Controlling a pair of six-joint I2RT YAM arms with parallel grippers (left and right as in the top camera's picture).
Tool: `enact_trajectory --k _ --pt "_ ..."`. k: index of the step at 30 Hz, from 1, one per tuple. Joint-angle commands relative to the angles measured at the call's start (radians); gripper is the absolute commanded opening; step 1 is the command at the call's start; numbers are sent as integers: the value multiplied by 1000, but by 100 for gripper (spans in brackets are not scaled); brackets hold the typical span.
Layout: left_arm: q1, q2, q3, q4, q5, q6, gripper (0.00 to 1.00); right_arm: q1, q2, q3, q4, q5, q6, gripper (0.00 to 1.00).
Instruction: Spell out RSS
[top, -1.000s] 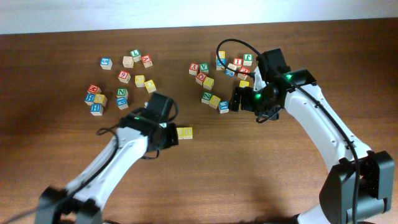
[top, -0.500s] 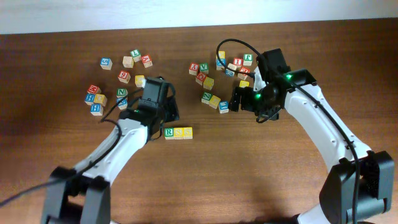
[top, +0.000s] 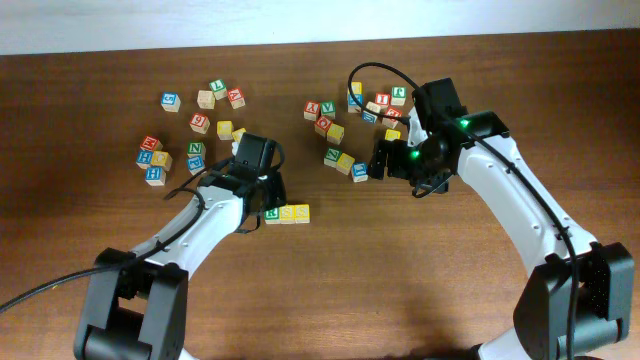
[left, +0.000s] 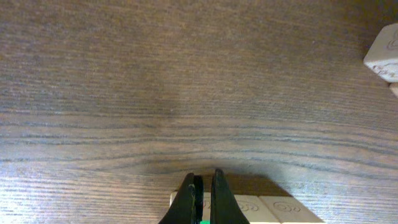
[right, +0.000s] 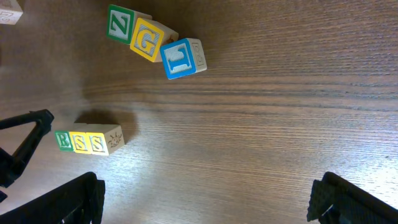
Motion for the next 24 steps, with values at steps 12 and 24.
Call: enact_trajectory --k 12,24 --pt "1 8 8 -48 19 13 0 -6 -10 13 1 9 0 98" --pt "-3 8 8 -50 56 13 0 -6 -10 13 1 9 0 98"
